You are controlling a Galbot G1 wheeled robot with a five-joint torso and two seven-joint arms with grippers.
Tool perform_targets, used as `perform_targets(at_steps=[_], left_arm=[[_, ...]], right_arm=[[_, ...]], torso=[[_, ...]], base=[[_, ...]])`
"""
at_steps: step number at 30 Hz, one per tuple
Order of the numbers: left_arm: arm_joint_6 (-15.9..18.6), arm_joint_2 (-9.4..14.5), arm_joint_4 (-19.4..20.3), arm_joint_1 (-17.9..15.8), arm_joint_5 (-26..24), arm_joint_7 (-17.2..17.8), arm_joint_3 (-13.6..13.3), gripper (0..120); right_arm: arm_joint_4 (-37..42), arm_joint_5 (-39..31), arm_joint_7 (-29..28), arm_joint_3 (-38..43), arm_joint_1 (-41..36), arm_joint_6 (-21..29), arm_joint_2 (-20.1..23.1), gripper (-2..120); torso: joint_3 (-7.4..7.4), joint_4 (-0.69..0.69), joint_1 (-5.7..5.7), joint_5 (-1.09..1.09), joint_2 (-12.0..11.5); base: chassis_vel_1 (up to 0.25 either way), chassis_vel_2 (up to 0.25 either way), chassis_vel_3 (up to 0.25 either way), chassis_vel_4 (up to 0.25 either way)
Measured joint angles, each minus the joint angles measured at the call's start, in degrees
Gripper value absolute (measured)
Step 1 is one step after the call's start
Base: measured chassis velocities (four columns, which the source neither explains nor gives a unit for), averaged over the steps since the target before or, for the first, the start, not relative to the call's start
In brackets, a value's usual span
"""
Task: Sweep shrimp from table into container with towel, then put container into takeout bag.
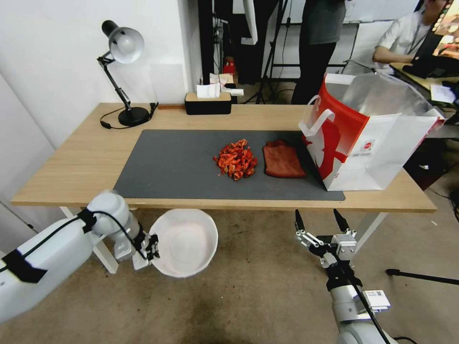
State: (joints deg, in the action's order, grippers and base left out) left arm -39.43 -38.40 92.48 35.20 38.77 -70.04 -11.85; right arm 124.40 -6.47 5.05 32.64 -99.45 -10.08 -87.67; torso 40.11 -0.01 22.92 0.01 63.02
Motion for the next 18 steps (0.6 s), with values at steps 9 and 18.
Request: perform_targets(at_steps=[9, 18], left_arm=[[-0.11, -0.69, 0.48, -4.63, -0.19, -0.36, -2.43, 0], [-0.46, -0.81, 3.0, -3.74, 1.33, -0.77, -2.89, 0]], right_arm=[[0.01, -6.63, -1.63, -1.98, 3.82, 1.34, 5.34, 100], [-6.17, -19.4, -7.83, -7.5, 18.35, 7.51, 14.05, 100]], torso=[[0.0, 0.0, 0.0, 0.0, 0.0], [0.0, 0.02, 0.0, 0.0, 0.0]], base=[[0.0, 0.0, 0.0, 0.0], [0.0, 0.0, 0.0, 0.0]])
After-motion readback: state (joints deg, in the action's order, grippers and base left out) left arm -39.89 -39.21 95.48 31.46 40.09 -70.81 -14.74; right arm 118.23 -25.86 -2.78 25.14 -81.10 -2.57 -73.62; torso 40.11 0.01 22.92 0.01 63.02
